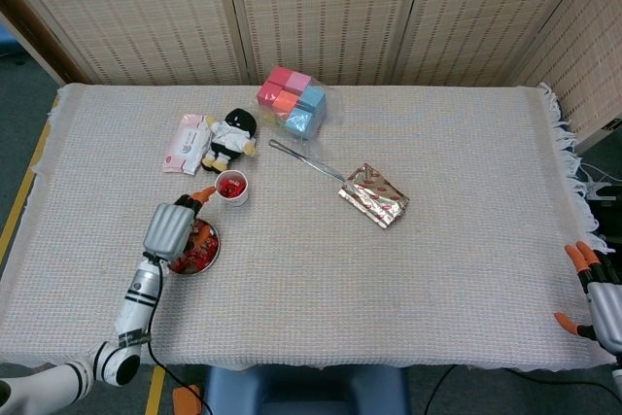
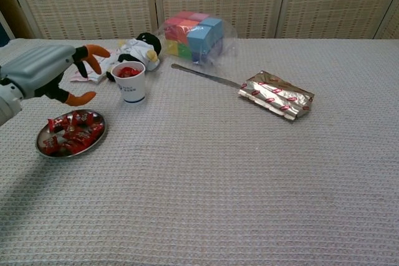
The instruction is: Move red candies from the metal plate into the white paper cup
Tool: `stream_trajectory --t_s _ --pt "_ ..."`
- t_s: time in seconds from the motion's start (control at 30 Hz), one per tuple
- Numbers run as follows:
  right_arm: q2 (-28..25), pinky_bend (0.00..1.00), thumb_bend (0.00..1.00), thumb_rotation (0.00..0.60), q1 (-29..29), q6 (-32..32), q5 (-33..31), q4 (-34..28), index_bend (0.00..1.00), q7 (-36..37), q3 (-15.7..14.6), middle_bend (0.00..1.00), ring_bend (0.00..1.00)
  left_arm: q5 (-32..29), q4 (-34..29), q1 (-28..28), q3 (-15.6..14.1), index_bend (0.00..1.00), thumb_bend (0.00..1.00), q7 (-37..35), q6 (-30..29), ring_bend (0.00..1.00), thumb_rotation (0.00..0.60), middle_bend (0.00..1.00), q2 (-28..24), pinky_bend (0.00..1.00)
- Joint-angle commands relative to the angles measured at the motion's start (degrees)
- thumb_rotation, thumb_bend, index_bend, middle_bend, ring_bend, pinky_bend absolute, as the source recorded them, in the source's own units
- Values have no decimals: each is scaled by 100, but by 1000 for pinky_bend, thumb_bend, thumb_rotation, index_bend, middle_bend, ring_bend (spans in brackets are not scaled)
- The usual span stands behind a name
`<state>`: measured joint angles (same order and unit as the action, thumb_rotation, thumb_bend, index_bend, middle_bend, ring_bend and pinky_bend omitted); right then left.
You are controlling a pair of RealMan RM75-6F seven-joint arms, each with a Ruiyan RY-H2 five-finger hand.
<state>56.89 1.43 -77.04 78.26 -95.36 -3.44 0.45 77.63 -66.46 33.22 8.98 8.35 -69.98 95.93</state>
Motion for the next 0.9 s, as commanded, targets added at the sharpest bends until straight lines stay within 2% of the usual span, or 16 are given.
stream_trajectory --t_s 0.03,0.17,0.47,0.67,0.9 --pt "-8 204 90 600 -2 -6 57 -10 0 18 -25 0 0 157 -574 -583 -562 141 372 44 -337 328 600 276 -425 828" --pt "-9 204 90 600 3 -11 167 -46 0 11 -66 0 0 341 -582 -769 -750 141 371 91 -513 329 600 277 -401 840" --pt "-57 204 90 600 -65 -148 338 -72 0 102 -122 0 0 453 -259 -763 -765 106 373 502 -407 325 600 261 -12 851" --pt "-90 204 90 600 -112 -234 405 -68 0 197 -137 0 0 435 203 -613 -660 205 373 933 -197 317 600 263 363 852" --pt "-112 204 91 600 -113 -218 440 -52 0 283 -151 0 0 473 610 -512 -576 253 374 1192 -130 315 600 266 533 851"
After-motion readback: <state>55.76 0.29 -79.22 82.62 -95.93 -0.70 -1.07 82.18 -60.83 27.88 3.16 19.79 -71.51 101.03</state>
